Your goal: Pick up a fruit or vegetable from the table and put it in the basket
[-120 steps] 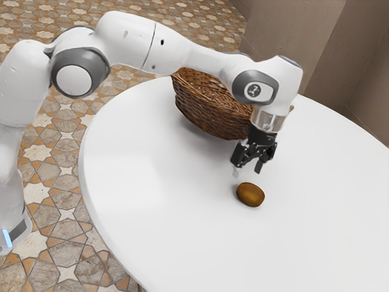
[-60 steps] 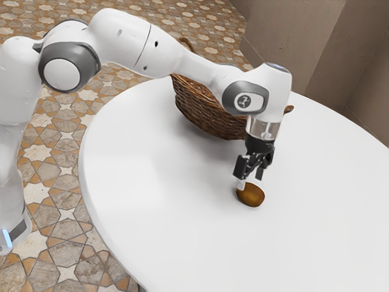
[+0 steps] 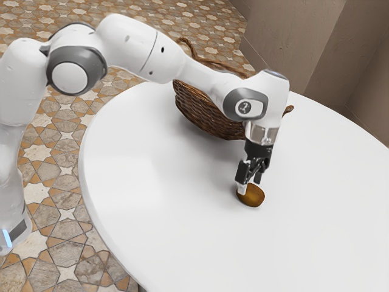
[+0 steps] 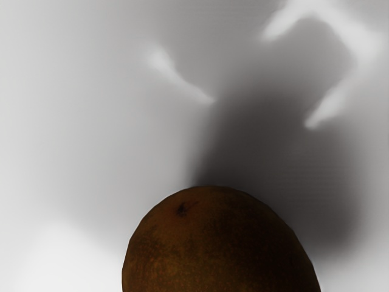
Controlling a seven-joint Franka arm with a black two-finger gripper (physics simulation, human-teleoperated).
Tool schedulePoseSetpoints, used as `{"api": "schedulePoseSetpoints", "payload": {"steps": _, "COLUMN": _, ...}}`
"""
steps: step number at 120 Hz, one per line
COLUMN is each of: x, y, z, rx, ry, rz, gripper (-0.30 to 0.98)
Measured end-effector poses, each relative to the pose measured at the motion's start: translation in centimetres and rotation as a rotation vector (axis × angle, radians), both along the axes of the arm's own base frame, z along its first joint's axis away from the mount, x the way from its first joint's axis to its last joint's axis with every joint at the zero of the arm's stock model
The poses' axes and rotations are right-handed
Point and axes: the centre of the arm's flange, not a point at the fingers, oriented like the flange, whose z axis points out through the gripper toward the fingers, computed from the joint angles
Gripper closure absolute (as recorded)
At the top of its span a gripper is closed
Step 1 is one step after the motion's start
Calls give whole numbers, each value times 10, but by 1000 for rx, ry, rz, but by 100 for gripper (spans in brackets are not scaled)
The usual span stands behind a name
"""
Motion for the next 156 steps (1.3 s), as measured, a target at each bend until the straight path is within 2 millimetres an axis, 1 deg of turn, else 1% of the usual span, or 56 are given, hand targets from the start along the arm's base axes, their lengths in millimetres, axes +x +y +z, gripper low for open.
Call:
{"api": "schedulePoseSetpoints", "payload": {"steps": 25, "x": 4, "y": 3, "z": -16, "rx": -2, "ry": 20, "rz": 20, "gripper": 0}}
{"api": "schedulePoseSetpoints", "payload": {"steps": 46, "x": 6, "y": 5, "z": -22, "rx": -7, "ry": 26, "rz": 34, "gripper": 4}}
{"api": "schedulePoseSetpoints", "payload": {"steps": 84, "x": 9, "y": 4, "z": -24, "rx": 17, "ry": 5, "rz": 33, "gripper": 20}}
{"api": "schedulePoseSetpoints", "payload": {"steps": 105, "x": 11, "y": 1, "z": -30, "rx": 52, "ry": -4, "rz": 16, "gripper": 25}}
{"api": "schedulePoseSetpoints", "payload": {"steps": 122, "x": 12, "y": 0, "z": -31, "rx": 75, "ry": -15, "rz": 5, "gripper": 37}}
{"api": "schedulePoseSetpoints", "payload": {"steps": 139, "x": 13, "y": -1, "z": -33, "rx": 87, "ry": -20, "rz": -2, "gripper": 33}}
{"api": "schedulePoseSetpoints", "payload": {"steps": 156, "x": 13, "y": -1, "z": -31, "rx": 77, "ry": -24, "rz": 3, "gripper": 35}}
